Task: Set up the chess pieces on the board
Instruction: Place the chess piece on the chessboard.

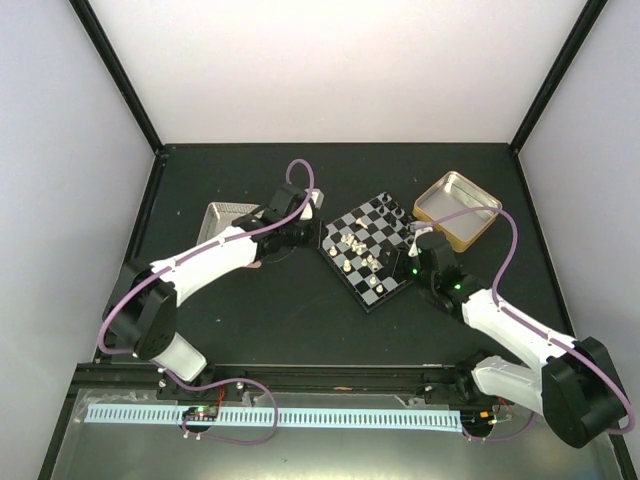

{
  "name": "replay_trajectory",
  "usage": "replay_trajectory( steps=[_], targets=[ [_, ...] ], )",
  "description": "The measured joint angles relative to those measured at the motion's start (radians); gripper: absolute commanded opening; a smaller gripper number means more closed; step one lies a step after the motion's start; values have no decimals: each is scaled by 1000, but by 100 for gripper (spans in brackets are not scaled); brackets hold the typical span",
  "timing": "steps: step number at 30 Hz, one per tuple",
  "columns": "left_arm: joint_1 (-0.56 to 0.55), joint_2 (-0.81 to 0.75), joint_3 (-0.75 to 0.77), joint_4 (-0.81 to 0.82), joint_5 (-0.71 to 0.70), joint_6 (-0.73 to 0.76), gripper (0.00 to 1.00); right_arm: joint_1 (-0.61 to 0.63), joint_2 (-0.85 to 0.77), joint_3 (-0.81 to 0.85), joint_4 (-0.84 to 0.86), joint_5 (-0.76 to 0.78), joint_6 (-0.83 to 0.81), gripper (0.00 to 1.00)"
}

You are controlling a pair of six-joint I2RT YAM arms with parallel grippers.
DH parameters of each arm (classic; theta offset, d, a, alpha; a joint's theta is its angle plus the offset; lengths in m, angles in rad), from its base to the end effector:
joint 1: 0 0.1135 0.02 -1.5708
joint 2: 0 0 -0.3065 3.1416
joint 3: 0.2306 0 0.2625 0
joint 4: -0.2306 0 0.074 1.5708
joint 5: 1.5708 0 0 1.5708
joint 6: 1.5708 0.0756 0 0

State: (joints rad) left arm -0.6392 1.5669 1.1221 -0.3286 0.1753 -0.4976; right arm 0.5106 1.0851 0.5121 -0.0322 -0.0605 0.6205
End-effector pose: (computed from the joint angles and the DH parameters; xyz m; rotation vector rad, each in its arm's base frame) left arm 0.2983 -0.2382 0.2605 0.2647 2.4458 -0.7395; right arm 0.2133 0.1247 0.2114 0.0885 2.2619 0.6936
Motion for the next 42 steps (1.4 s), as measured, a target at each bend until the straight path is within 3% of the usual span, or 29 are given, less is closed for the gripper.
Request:
replay_trajectory(
  steps=[9, 18, 22, 33, 42],
  targets=[
    [-44, -30, -84, -10, -179, 39, 2, 0, 0, 0, -49, 54, 53, 48],
    [-340, -93, -182, 68, -233, 165, 2, -16, -31, -12, -127, 193, 147, 48],
    [-418, -73, -198, 111, -219, 217, 2, -34, -53, -35, -135, 218, 172, 48],
    [-436, 138, -165, 200, -180, 275, 2, -53, -61, -67, -138, 223, 209, 48],
    [-436, 205, -96, 202, -176, 281, 2, -54, -60, -70, -132, 215, 216, 49]
  ],
)
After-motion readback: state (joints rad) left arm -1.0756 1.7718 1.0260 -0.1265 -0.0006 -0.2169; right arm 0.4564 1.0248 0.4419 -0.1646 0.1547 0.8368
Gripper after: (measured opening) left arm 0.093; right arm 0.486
